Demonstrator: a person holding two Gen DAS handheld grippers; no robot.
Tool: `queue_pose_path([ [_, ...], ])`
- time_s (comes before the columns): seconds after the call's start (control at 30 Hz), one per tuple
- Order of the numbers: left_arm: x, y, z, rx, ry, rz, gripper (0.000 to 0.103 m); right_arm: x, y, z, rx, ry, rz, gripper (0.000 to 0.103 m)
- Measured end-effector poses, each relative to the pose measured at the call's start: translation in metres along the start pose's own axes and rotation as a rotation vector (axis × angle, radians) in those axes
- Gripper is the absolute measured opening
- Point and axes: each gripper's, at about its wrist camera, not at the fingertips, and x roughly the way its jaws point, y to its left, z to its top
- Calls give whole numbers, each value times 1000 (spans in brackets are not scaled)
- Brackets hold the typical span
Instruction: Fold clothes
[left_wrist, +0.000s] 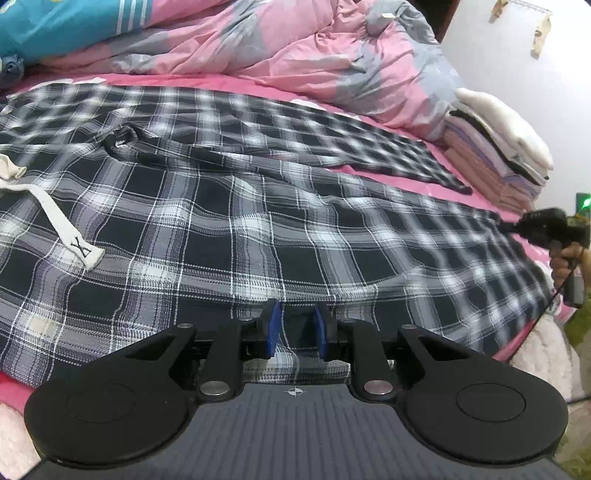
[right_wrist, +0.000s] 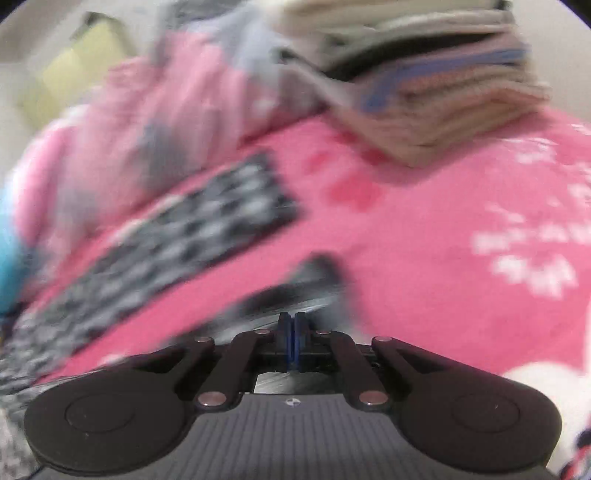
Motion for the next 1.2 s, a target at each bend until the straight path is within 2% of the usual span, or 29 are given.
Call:
queue_pose_path([
  [0.1, 1, 0, 3, -16, 2, 13, 20, -23, -27, 3, 111, -59, -91, 1],
  [0.17, 1, -1, 4, -19, 0, 22, 20, -57, -24, -7, 78, -81, -39, 1],
  [0.23, 3, -1, 5, -17, 1, 30, 21, -83, -19, -24, 29, -37, 93, 2],
  [0.3, 3, -1, 5, -21, 1, 36, 21, -97, -17, -46, -11, 40, 182, 10],
  [0.33, 4, -1, 5, -22, 2, 39, 22, -102, -23, -52, 6, 43, 150, 12],
  [0.4, 4, -1, 4, -22, 6, 49, 22, -110, -35, -63, 39, 48, 85, 3],
  [0.47, 2, -2, 4, -22, 10, 67, 22, -118, -48, -75, 71, 54, 19, 6],
  [0.5, 0, -2, 4, -19, 10, 77, 23, -129, -43, -76, 46, 24, -48, 8],
  [0.53, -2, -2, 4, -16, 10, 86, 28, -139, -38, -78, 21, -6, -116, 9],
  [0.57, -4, -2, 4, -16, 9, 97, 34, -148, -30, -80, -8, -26, -121, 9],
  [0.63, -6, 0, 3, -28, 15, 119, 36, -154, -13, -84, -14, -39, 25, 10],
  [0.67, -7, 1, 2, -35, 19, 128, 36, -157, -4, -86, -16, -44, 98, 15],
  [0.7, -8, 1, 1, -41, 24, 137, 36, -153, 2, -92, -31, -26, 101, 24],
  [0.77, -11, 2, 0, -50, 32, 160, 36, -146, 13, -102, -61, 11, 104, 32],
  [0.97, -25, 13, -6, -95, 42, 208, 36, -124, 48, -134, -150, 123, 113, 32],
  [1.03, -31, 14, -6, -99, 40, 219, 37, -136, 48, -140, -155, 102, 94, 38],
  [1.1, -37, 14, -5, -96, 34, 235, 40, -153, 52, -146, -171, 69, 76, 51],
  [1.13, -40, 13, -4, -91, 27, 246, 42, -161, 55, -149, -179, 53, 67, 53],
  [1.2, -47, 10, -2, -81, 6, 257, 45, -168, 66, -150, -195, 17, 104, 64],
])
